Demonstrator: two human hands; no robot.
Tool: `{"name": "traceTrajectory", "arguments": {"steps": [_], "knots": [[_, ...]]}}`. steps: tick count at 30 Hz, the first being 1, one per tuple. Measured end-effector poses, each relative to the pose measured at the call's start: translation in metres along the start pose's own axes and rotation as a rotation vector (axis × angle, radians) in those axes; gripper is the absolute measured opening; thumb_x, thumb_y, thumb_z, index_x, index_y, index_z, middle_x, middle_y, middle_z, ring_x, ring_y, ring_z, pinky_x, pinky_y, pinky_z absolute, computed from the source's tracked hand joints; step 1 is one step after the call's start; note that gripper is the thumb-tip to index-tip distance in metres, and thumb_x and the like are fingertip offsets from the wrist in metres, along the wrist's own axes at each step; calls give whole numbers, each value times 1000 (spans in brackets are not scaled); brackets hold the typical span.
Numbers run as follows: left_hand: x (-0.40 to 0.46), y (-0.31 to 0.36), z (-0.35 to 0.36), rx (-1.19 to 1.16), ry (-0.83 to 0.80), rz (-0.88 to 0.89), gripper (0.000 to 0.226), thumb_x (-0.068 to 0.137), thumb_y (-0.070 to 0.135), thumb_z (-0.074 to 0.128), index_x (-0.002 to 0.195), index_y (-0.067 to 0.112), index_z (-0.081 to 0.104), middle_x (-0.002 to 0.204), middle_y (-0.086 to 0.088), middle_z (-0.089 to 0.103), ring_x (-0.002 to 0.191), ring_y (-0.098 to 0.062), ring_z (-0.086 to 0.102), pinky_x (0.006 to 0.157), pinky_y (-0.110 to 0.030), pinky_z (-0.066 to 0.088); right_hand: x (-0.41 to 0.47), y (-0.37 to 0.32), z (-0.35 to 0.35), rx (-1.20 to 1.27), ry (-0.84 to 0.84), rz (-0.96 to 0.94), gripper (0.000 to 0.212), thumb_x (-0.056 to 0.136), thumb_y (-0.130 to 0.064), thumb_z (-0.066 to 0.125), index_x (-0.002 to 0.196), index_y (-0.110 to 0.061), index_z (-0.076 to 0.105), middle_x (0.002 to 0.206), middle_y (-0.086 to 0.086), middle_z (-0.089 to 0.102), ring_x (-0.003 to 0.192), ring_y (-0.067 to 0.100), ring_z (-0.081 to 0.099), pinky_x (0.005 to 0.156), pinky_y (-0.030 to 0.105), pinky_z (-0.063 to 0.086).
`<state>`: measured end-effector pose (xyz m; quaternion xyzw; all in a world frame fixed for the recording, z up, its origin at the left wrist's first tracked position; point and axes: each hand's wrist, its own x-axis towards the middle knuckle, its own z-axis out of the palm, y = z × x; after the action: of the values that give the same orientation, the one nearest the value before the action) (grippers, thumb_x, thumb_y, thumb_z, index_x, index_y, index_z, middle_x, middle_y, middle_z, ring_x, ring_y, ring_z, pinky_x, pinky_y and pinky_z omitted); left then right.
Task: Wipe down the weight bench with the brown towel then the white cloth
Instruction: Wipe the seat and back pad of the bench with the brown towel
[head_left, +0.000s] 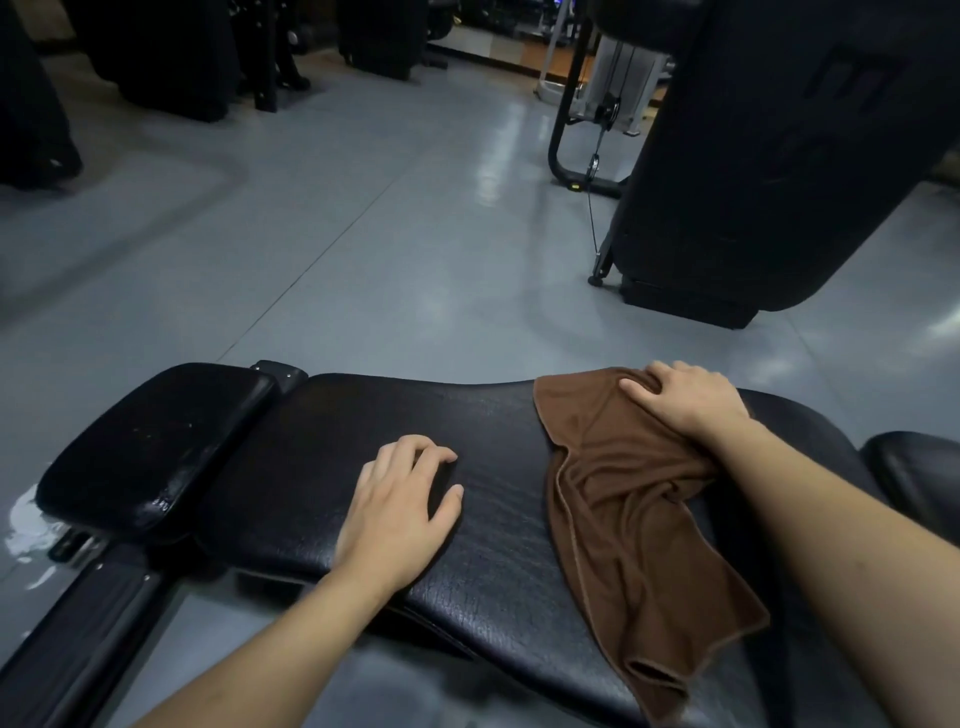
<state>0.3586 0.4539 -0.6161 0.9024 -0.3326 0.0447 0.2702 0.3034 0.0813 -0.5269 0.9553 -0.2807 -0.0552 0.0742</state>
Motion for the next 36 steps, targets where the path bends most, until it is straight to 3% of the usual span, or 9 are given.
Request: {"name": "traceTrajectory", "arguments": {"steps": [12,21,25,36], "knots": [[1,0,1,-17,21,-7,36,93,50,42,121,32,55,120,15,44,114,-10,43,97,-28,36,14,-48,3,-40,-20,-42,66,97,-70,22,129,-22,56,124,15,61,116,34,57,95,43,40],[0,1,-2,-37,12,-2,36,93,50,43,122,32,54,121,15,44,115,-9,42,99,-27,34,11,-169,4,-32,-23,-268,64,97,-68,26,126,-22,60,124,15,64,118,33,59,96,43,40],[-1,2,-3,-58,33,-21,36,92,47,46,120,26,55,120,13,48,112,-10,44,96,-27,36,11,-234,11,39,-61,-329,65,96,-68,27,124,-18,56,120,13,65,113,33,60,89,44,40],[-4,-14,-16,-174,72,0,29,87,33,52,114,26,54,113,12,49,105,-12,47,90,-27,44,22,-297,14,115,-126,-354,69,95,-70,29,130,-15,51,124,13,62,114,34,59,86,43,44]]}}
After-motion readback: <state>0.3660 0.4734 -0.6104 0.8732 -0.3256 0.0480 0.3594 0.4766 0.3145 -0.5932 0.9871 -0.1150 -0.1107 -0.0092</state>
